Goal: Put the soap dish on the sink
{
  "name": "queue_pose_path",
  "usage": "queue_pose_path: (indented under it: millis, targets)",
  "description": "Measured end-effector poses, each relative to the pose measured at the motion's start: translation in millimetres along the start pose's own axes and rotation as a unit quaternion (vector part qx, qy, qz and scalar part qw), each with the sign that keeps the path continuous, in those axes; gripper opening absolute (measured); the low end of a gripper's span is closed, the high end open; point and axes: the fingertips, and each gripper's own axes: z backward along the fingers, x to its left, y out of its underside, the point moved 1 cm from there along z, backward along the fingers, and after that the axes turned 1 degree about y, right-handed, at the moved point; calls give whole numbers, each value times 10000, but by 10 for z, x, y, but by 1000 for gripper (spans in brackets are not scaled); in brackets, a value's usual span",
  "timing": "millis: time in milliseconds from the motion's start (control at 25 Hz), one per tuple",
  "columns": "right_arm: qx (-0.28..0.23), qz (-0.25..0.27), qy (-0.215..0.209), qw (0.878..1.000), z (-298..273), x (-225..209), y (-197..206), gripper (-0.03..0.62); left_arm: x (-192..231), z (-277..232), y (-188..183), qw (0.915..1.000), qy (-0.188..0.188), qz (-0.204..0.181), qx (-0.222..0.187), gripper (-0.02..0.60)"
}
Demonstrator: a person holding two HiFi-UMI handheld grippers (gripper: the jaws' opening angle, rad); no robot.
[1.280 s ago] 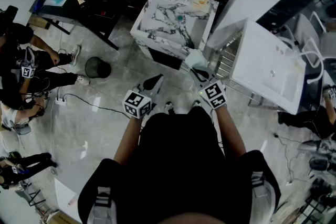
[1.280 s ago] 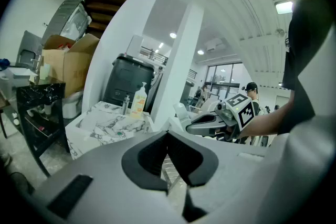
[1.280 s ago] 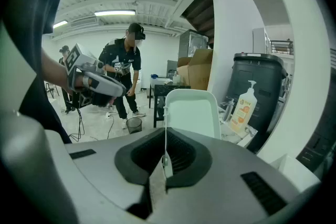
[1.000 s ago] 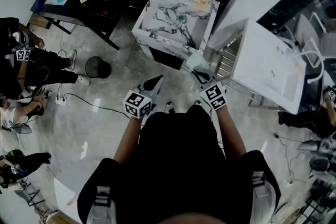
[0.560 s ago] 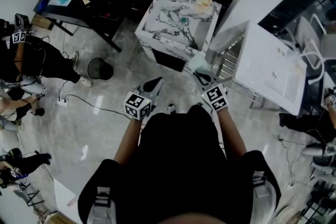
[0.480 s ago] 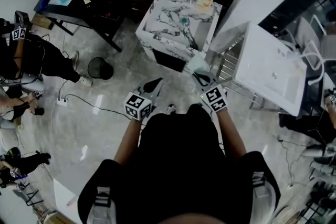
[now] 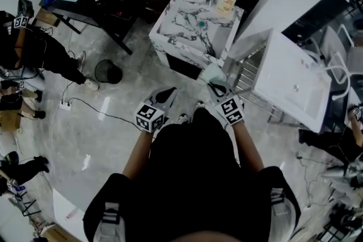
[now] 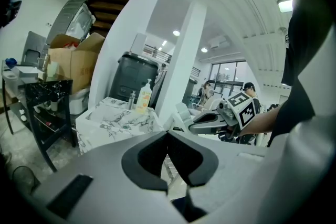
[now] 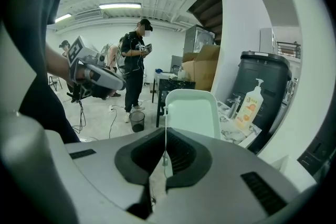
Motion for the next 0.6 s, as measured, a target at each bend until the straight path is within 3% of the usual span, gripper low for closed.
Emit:
queue_pose_path:
  millis: [320,600]
  targets:
    - [-7,12,-167,9999,-227,-168,-65,0,161,-83,-48,9998,-179,53,101,0]
    - [-55,83,-235,9997,-401,-465,-222,0,355,-360,-335,9998,-193,-24,28,0]
